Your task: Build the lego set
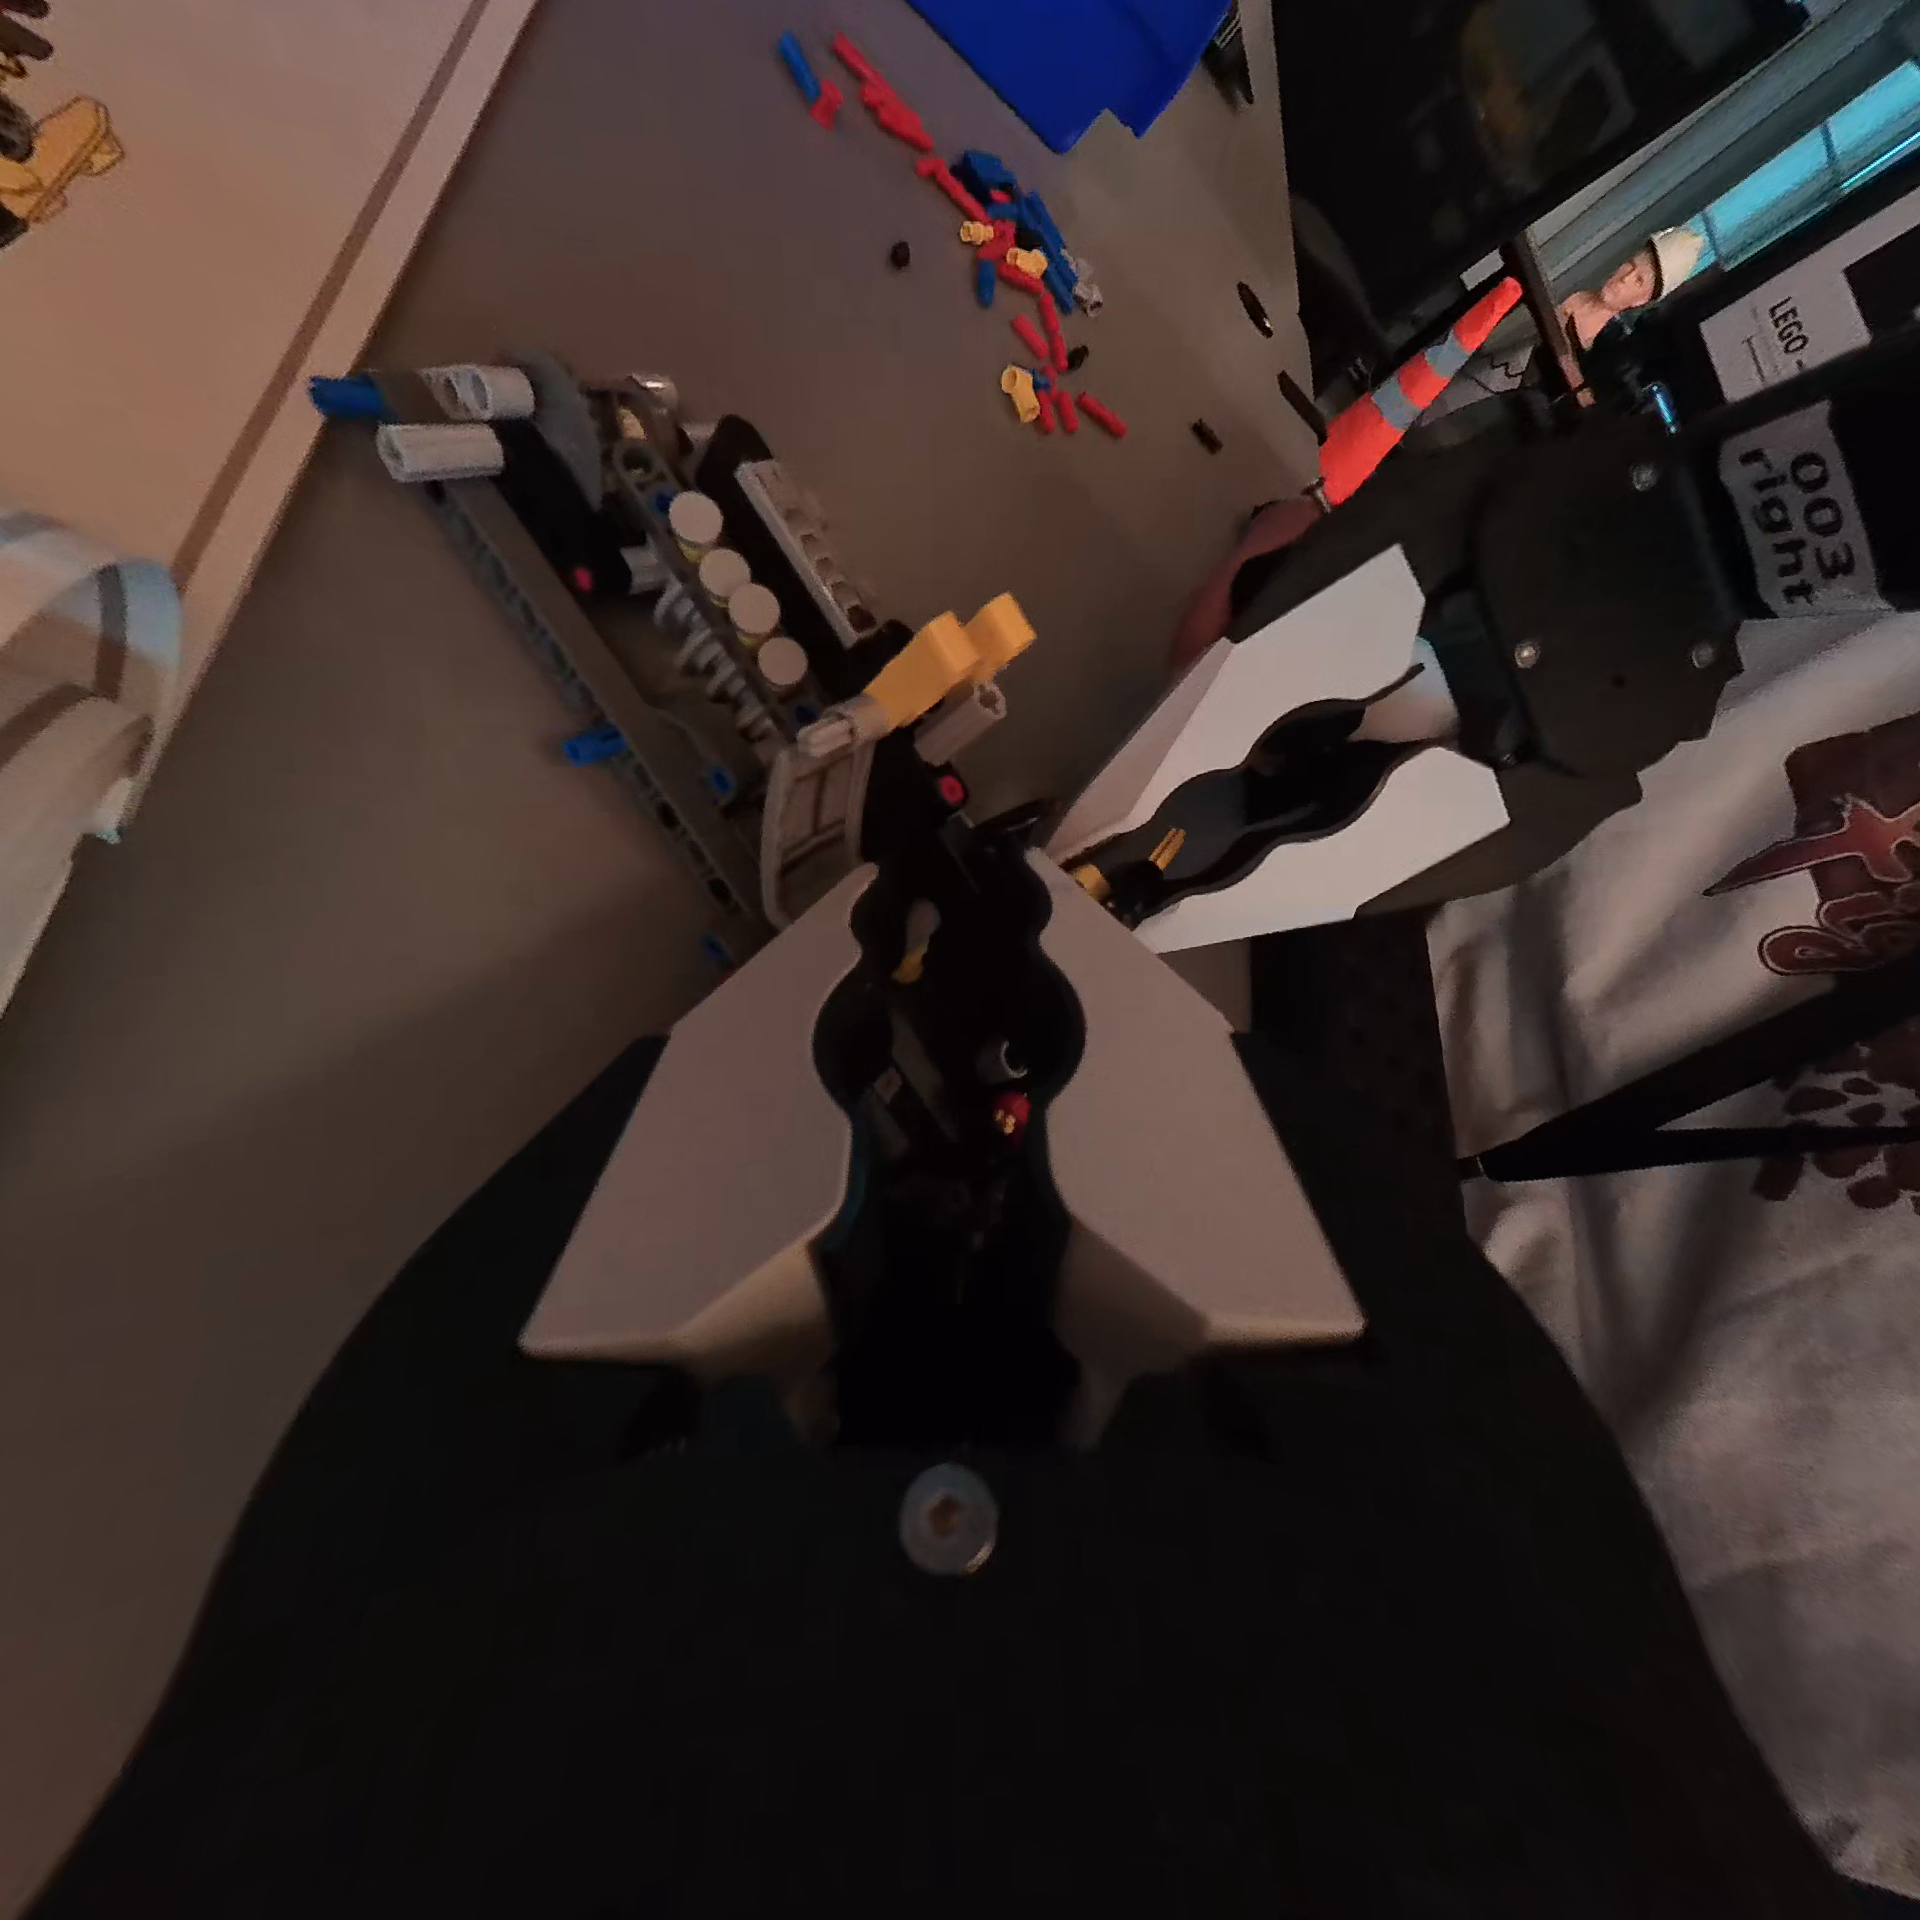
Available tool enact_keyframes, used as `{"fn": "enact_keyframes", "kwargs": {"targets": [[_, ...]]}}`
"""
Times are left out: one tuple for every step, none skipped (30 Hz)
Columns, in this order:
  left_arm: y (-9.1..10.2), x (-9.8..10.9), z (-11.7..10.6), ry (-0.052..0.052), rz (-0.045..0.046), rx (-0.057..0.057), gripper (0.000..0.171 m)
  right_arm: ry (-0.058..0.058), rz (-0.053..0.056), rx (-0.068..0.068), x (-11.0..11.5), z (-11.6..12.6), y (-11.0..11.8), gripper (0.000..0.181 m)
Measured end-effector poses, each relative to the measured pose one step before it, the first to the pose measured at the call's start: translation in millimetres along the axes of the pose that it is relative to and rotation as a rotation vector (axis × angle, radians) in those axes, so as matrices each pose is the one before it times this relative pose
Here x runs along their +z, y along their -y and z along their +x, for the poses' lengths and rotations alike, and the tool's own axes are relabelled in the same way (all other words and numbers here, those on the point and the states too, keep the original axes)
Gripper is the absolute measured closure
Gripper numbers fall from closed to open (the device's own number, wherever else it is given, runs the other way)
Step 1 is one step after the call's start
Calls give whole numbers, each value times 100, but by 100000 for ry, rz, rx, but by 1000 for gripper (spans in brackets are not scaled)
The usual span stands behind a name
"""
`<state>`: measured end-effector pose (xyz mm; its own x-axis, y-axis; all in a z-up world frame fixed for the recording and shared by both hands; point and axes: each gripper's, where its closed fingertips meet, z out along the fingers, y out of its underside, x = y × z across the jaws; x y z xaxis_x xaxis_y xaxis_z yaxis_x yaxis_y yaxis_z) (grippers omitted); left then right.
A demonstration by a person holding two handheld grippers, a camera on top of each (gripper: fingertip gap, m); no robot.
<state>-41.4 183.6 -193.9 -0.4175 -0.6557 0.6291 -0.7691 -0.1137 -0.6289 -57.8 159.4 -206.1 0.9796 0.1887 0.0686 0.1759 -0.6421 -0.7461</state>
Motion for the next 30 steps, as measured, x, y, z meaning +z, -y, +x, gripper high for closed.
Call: {"fn": "enact_keyframes", "kwargs": {"targets": [[5,-14,1,289,-18,80,158,-663,-346,-799,6,11,19,166],[-6,-14,-7,293,57,208,158,-332,-316,-490,29,1,-3,166],[-4,-14,-15,337,70,234,158,-20,-358,110,15,-10,14,166],[-17,-14,2,504,17,241,158,-84,-492,-649,4,-5,14,166],[-2,-15,-7,785,-72,628,158,-299,-811,-1946,19,-8,-5,166],[-1,22,8,981,-112,863,158,-860,-991,-2641,-24,21,-7,166],[-23,22,26,902,-123,904,159,-1038,-1004,-1742,-10,-7,-56,166],[-7,19,21,652,-182,432,159,-322,-714,-1087,-14,-8,-50,166],[-13,-4,8,385,-142,62,159,436,-359,855,0,-24,-4,166],[-7,-7,-2,170,18,-7,159,764,-518,1005,13,-24,-11,166],[2,7,4,50,169,-125,159,561,-546,-45,16,-12,-5,166],[-7,3,20,-140,145,-158,159,136,-924,376,-9,-17,-34,166],[-56,34,78,-449,-192,-155,159,636,-1225,-1001,-4,-89,-27,166],[-16,27,24,51,83,225,159,1104,-1367,-528,7,-109,-36,166],[-31,8,36,223,-238,524,159,1156,-1471,233,3,-69,-32,166],[-4,6,8,496,-193,495,159,1117,-1242,-518,-3,-27,-17,166],[4,-23,-15,581,-56,369,159,1172,-363,546,32,7,44,167],[2,-37,-35,444,82,-1,159,1386,243,2226,51,3,56,166],[21,-48,-39,202,246,45,159,1557,983,2062,32,-37,125,166],[35,-47,-29,104,556,346,159,1840,1443,1560,19,-54,123,166],[53,-24,-2,148,965,481,159,1919,1419,1500,25,-44,51,165],[46,-137,-81,755,744,590,159,2040,1800,1387,-24,-41,69,165],[13,-286,-280,2192,-1,-59,153,1634,2404,1640,-195,39,96,161],[94,-483,-257,2225,513,197,147,2519,2651,800,-426,11,141,151],[292,-731,-120,1611,2128,316,139,4281,2629,-74,-668,-134,205,144],[398,-836,-19,1330,3086,625,136,4657,2762,-933,-863,-56,354,141],[150,-789,108,1167,1919,1679,136,6829,3032,-3188,-1014,-282,567,139],[-397,-637,22,2320,-1139,3357,137,11034,2568,-6534,-1014,-899,703,133],[-684,-480,-409,5339,-2504,4591,136,7956,970,-7863,-782,-372,620,119],[-795,-314,-432,5553,-2484,4808,136,3461,409,-9807,-506,542,550,103]]}}
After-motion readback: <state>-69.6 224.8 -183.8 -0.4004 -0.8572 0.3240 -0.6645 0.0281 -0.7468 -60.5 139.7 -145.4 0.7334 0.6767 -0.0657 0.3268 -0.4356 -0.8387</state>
